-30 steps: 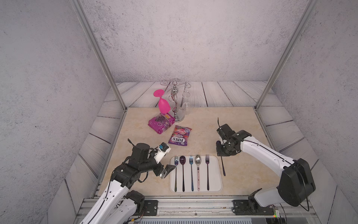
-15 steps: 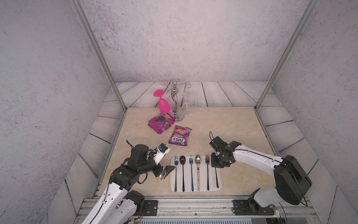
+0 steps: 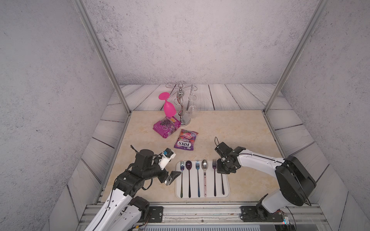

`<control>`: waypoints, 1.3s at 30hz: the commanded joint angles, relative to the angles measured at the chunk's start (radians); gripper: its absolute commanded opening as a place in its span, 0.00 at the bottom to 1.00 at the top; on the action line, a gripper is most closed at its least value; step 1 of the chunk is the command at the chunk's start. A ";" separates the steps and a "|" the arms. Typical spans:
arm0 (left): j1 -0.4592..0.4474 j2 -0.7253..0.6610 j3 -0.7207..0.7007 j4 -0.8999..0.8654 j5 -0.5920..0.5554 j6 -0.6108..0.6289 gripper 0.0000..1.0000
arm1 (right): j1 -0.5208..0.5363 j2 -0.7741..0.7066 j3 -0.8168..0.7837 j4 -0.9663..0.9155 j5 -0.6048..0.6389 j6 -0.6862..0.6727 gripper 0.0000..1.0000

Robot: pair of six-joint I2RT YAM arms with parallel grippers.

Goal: Set the spoon and fork side by side
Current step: Place the spoon on the tray, then reset both arms

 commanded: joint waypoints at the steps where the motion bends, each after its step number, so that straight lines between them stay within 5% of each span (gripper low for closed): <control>1: -0.004 -0.008 -0.014 0.011 0.009 -0.003 1.00 | 0.004 0.020 -0.002 -0.016 0.025 -0.010 0.00; 11: -0.004 -0.006 -0.015 0.011 0.009 -0.004 1.00 | 0.005 0.042 -0.011 -0.020 0.024 -0.004 0.00; 26: -0.004 0.007 -0.013 0.020 -0.032 -0.009 0.99 | 0.008 0.009 0.022 -0.065 0.038 -0.020 0.20; 32: -0.004 0.029 0.004 0.029 -0.091 -0.047 0.99 | 0.010 -0.102 0.065 -0.133 0.086 -0.065 0.40; 39: -0.004 0.087 0.053 0.087 -0.287 -0.240 1.00 | -0.008 -0.223 0.205 -0.250 0.285 -0.210 0.83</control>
